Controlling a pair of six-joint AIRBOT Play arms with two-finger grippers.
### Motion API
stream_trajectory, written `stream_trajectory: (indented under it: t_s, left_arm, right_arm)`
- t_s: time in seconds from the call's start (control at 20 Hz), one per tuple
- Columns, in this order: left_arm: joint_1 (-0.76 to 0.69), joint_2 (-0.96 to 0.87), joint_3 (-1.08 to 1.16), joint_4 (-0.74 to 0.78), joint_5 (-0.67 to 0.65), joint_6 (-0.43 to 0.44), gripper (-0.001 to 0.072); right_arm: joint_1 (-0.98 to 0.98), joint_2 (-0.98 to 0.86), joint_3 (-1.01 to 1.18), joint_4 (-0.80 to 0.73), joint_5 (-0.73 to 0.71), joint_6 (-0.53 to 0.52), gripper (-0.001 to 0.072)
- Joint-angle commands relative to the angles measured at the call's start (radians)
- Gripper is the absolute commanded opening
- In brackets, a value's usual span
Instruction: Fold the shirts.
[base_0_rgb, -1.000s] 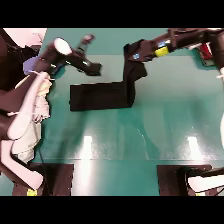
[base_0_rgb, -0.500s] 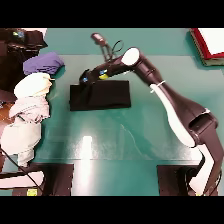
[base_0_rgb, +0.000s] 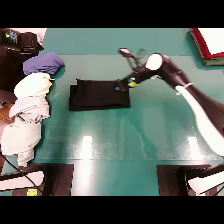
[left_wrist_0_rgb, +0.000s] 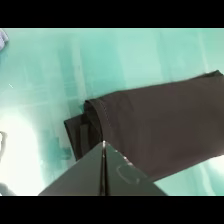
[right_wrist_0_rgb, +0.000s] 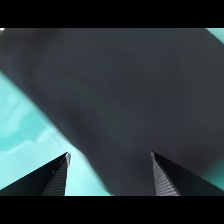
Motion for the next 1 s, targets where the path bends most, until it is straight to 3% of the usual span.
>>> stream_trajectory:
  t_s: [0.0,0.25,0.6,0.75,0.8,0.85,0.9,0.95]
  left_arm:
    - [0.001,-0.003,-0.013,-0.012,-0.011,0.0,0.0026]
    - [0.001,-0.006,-0.043,-0.017,-0.008,0.0,0.0026]
    - [0.001,-0.005,-0.045,-0.034,-0.016,0.001,0.0026]
    - [0.001,-0.005,-0.045,-0.036,-0.023,0.001,0.0026]
    - [0.001,-0.005,-0.045,-0.039,-0.027,0.001,0.0026]
    - [0.001,-0.005,-0.045,-0.039,-0.034,0.001,0.0026]
    - [0.001,-0.005,-0.045,-0.04,-0.039,0.0,0.0026]
    - [0.001,-0.005,-0.045,-0.04,-0.045,0.0,0.0026]
  right_arm:
    - [-0.193,0.071,-0.208,0.003,0.003,0.084,0.0576]
    - [-0.306,-0.098,-0.185,0.453,0.074,-0.053,0.0601]
    - [-0.147,-0.352,0.096,0.596,0.126,-0.051,0.0578]
    - [-0.087,-0.386,0.155,0.593,0.093,-0.052,0.0421]
    - [-0.075,-0.386,0.157,0.593,0.066,-0.053,0.0311]
    - [-0.069,-0.386,0.157,0.593,0.048,-0.055,0.0141]
    - [-0.069,-0.386,0.157,0.593,0.039,-0.057,0.002]
    - [-0.072,-0.385,0.157,0.592,0.039,-0.064,0.0018]
